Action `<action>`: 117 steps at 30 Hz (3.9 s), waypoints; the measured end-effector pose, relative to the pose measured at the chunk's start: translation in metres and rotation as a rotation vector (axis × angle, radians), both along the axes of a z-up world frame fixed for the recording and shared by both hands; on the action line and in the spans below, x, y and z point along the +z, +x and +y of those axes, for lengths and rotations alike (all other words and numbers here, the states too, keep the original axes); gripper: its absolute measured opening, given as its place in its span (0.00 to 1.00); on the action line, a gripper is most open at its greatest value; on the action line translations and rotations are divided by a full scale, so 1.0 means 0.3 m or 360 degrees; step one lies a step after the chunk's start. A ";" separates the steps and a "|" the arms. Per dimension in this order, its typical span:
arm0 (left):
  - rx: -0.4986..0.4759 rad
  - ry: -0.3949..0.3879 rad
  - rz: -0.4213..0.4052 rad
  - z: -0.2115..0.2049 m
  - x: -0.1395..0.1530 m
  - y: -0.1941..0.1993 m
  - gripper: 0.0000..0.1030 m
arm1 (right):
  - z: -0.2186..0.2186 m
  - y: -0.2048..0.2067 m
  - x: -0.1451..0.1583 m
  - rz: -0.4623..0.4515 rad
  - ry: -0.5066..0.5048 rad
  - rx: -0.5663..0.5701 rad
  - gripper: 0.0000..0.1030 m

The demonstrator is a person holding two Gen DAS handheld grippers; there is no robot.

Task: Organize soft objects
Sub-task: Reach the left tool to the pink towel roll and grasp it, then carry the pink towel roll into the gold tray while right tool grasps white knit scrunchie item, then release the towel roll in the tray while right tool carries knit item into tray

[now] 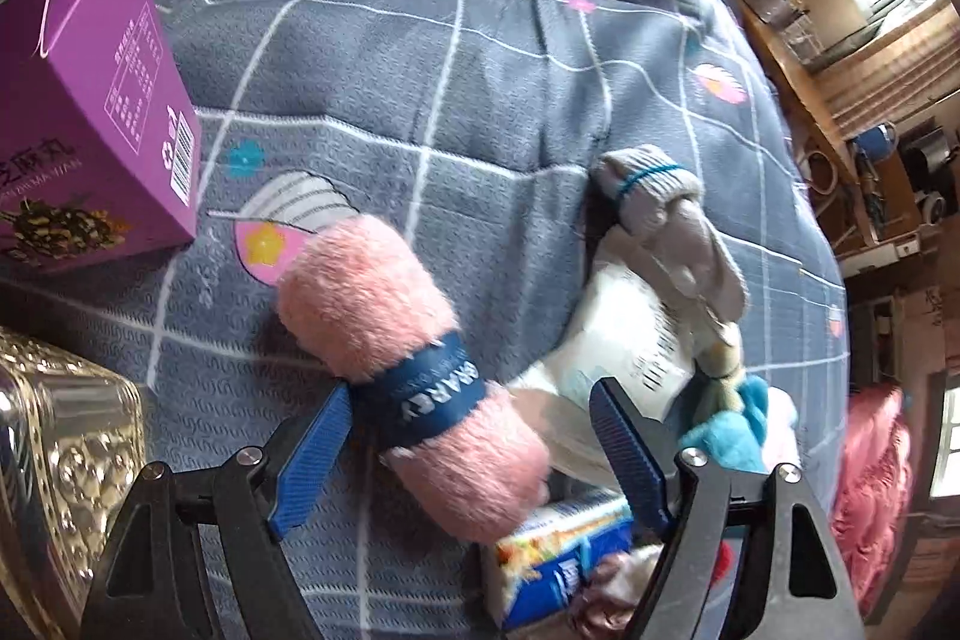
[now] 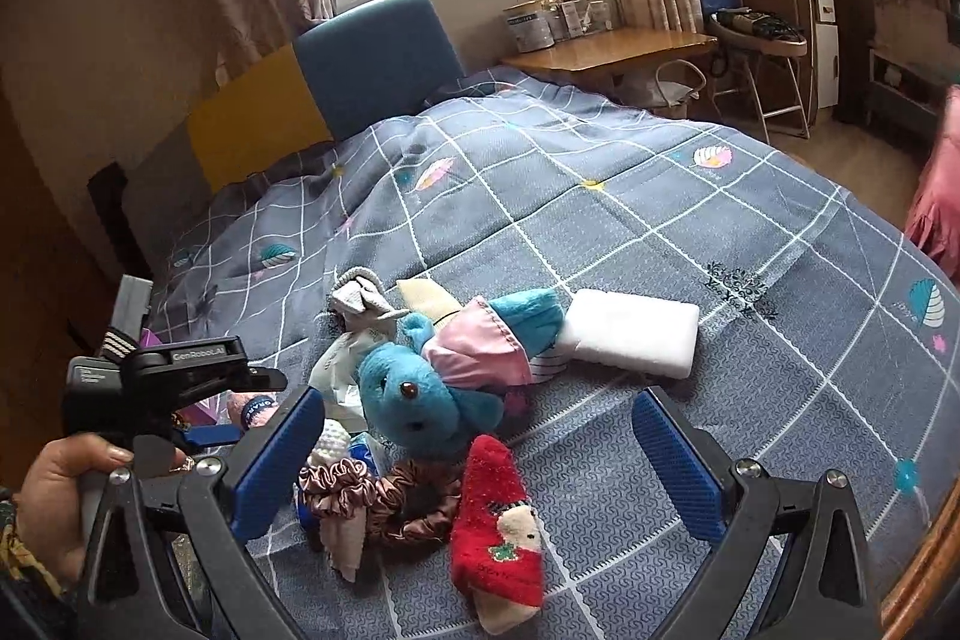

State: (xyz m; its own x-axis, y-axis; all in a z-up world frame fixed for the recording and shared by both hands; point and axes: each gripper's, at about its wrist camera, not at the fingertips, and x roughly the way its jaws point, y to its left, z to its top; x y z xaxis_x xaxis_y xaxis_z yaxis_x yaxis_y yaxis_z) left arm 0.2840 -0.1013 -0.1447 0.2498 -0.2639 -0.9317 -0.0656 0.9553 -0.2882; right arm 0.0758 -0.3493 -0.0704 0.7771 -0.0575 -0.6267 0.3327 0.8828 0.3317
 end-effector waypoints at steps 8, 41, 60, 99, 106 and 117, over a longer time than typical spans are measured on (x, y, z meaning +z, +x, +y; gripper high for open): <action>-0.0065 0.0069 -0.0066 0.039 -0.014 -0.038 0.42 | 0.031 0.008 0.005 -0.0007 -0.0038 0.0087 0.86; 0.0373 0.0343 -0.0604 1.021 0.505 -0.007 0.42 | 0.377 0.274 -0.187 0.0500 -0.0280 0.0746 0.39; 0.0120 0.0395 -0.0483 1.029 0.114 -0.661 0.62 | 0.418 0.281 -0.158 0.0512 -0.0280 0.0757 0.35; 0.0202 0.0809 -0.0927 1.038 0.340 -0.937 0.66 | 1.378 0.271 0.216 0.0172 -0.0239 0.1937 0.36; 0.0323 0.0728 -0.0840 1.122 0.309 -0.945 0.66 | 1.498 0.208 0.089 0.0319 -0.0268 0.2009 0.37; 0.0541 0.0706 -0.0781 1.261 0.290 -0.974 0.66 | 1.621 0.193 -0.037 0.0425 -0.0253 0.2015 0.67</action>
State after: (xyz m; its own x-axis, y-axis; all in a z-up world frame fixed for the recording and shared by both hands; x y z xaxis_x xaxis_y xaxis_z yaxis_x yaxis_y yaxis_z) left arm -0.0082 0.2772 -0.0577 0.6654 0.2772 -0.6932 -0.3413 0.9388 0.0478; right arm 0.1337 0.1371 -0.0815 0.1993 0.5312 -0.8235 -0.7153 0.6532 0.2483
